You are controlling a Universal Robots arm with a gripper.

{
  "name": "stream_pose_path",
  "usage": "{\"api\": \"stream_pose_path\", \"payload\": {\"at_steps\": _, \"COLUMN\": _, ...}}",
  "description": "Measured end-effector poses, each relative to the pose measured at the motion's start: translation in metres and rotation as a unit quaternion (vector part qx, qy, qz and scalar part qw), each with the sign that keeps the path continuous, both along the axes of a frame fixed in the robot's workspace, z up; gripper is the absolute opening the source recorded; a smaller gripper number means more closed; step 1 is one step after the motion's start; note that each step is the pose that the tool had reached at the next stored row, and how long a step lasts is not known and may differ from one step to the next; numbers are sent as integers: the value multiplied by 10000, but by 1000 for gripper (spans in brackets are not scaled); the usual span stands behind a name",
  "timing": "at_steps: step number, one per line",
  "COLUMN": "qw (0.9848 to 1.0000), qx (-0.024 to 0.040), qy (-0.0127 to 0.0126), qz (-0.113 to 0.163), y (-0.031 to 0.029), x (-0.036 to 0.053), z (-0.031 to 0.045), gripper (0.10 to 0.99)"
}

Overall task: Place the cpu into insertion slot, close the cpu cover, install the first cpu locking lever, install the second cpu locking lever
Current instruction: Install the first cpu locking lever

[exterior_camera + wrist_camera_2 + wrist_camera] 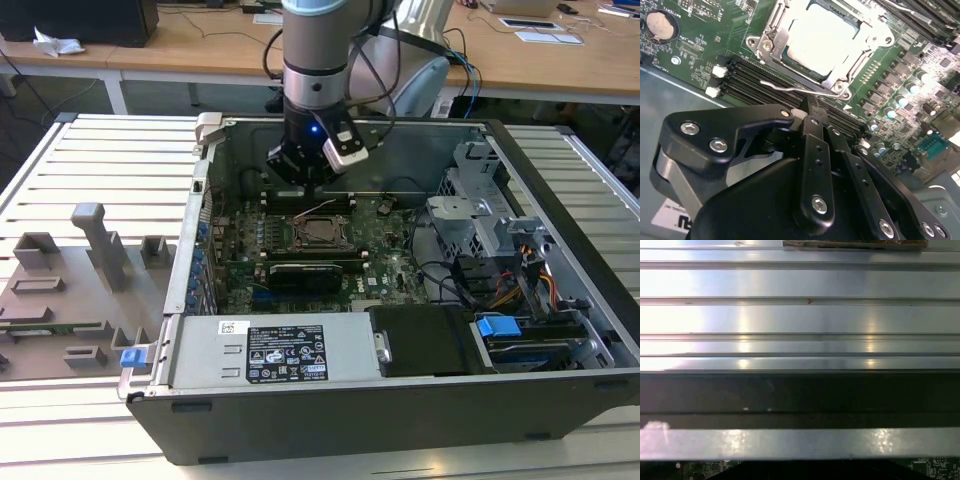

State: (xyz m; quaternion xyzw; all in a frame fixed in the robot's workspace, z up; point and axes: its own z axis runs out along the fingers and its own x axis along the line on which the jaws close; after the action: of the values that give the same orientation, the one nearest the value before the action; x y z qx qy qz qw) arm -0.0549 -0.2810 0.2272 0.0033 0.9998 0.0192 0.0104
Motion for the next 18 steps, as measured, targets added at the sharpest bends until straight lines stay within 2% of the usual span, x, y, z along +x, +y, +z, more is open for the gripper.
{"api": "stream_pose_path", "payload": {"at_steps": 9, "qw": 10000, "qx": 1, "qy": 2, "qz": 0, "y": 8, "x": 102, "z": -56, "gripper": 106}}
{"api": "stream_pose_path", "payload": {"at_steps": 18, "qw": 10000, "qx": 0, "qy": 4, "qz": 0, "y": 9, "x": 213, "z": -144, "gripper": 106}}
